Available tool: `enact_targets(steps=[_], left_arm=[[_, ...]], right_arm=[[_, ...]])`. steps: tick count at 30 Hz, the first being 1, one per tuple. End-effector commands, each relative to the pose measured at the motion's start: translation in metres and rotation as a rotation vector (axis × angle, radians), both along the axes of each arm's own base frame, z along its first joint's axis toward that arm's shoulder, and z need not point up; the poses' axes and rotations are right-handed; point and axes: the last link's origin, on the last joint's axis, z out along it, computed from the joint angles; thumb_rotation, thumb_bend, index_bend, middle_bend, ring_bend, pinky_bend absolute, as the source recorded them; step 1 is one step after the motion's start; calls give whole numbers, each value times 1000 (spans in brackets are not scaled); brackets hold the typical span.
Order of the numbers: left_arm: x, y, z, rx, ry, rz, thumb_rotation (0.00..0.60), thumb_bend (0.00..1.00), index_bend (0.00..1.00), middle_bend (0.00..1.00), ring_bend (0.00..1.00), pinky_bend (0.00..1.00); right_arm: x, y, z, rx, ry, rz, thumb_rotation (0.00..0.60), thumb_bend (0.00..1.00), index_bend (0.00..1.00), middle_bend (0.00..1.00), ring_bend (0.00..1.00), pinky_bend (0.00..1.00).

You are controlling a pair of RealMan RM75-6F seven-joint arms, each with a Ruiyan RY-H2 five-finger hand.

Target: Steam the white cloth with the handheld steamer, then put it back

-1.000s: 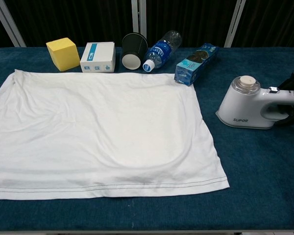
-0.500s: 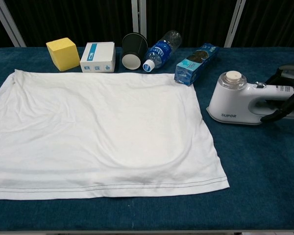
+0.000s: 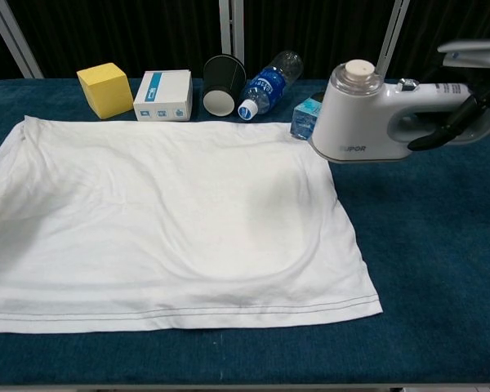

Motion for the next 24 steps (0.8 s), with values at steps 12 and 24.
enact_targets(steps=[12, 24], left_arm=[[19, 27, -76, -256, 21, 30, 106, 555, 101, 94, 0, 0], [10, 20, -95, -290, 26, 79, 100, 552, 101, 94, 0, 0]], right_arm=[[29, -10, -14, 65, -7, 19, 600, 351, 1000, 931, 937, 720], [54, -9, -96, 171, -25, 86, 600, 353, 1000, 931, 937, 719]])
